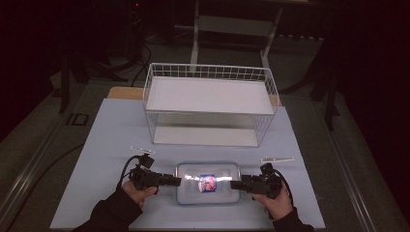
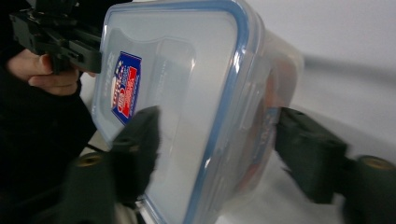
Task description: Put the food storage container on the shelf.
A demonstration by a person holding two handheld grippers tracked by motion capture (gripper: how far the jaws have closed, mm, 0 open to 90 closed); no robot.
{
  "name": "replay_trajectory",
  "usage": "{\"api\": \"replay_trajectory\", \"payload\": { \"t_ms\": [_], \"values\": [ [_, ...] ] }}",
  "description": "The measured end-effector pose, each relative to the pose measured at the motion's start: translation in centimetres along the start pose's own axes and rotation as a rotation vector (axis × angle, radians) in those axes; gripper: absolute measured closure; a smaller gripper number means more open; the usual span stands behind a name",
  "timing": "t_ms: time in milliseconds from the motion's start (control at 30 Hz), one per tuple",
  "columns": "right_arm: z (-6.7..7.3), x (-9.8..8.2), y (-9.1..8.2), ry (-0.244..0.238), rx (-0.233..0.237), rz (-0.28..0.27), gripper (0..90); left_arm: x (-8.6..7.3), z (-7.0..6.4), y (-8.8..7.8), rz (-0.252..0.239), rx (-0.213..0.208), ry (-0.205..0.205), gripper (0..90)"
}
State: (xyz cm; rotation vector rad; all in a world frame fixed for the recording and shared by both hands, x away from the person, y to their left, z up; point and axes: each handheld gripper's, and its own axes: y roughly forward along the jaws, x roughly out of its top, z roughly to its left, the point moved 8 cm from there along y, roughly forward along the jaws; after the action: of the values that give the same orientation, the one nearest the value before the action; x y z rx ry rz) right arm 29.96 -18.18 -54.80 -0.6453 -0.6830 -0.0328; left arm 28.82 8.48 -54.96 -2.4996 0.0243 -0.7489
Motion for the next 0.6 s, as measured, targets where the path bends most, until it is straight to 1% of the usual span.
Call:
{"api": "replay_trajectory", "payload": {
  "t_ms": [33, 100, 133, 167, 267, 333, 400, 467, 600],
  "values": [
    [0.01, -0.08, 0.08, -0.001, 0.011, 0.007, 35.2, -0.05, -0.05, 0.02, 0.001, 0.001, 0.003, 56.5],
    [-0.01, -0.14, 0.12, 0.001, 0.008, 0.012, 36.0, -0.08, -0.12, 0.03, 0.0, 0.002, 0.006, 56.6],
    [0.04, -0.21, 0.17, 0.009, 0.013, 0.016, 36.0, -0.14, -0.16, 0.02, -0.002, 0.005, 0.007, 56.6],
    [0.03, -0.25, 0.03, 0.021, 0.02, 0.02, 39.4, -0.17, -0.17, 0.02, -0.003, 0.005, 0.008, 56.6],
    [-0.04, -0.31, -0.25, 0.044, 0.032, 0.022, 43.5, -0.21, -0.19, 0.02, -0.007, 0.006, 0.004, 56.7],
    [-0.03, -0.37, -0.37, 0.044, 0.033, 0.025, 45.7, -0.25, -0.21, 0.02, -0.011, 0.004, 0.004, 56.7],
    [0.02, -0.42, -0.45, 0.051, 0.033, 0.025, 46.6, -0.32, -0.36, -0.01, -0.012, 0.015, 0.012, 56.8],
    [0.07, -0.44, -0.52, 0.074, 0.034, 0.02, 47.4, -0.39, -0.52, -0.02, -0.018, 0.022, 0.009, 56.8],
    [0.28, -0.5, -0.65, 0.069, 0.021, 0.017, 47.9, -0.47, -0.79, -0.02, -0.03, 0.032, 0.009, 56.9]
  ]
}}
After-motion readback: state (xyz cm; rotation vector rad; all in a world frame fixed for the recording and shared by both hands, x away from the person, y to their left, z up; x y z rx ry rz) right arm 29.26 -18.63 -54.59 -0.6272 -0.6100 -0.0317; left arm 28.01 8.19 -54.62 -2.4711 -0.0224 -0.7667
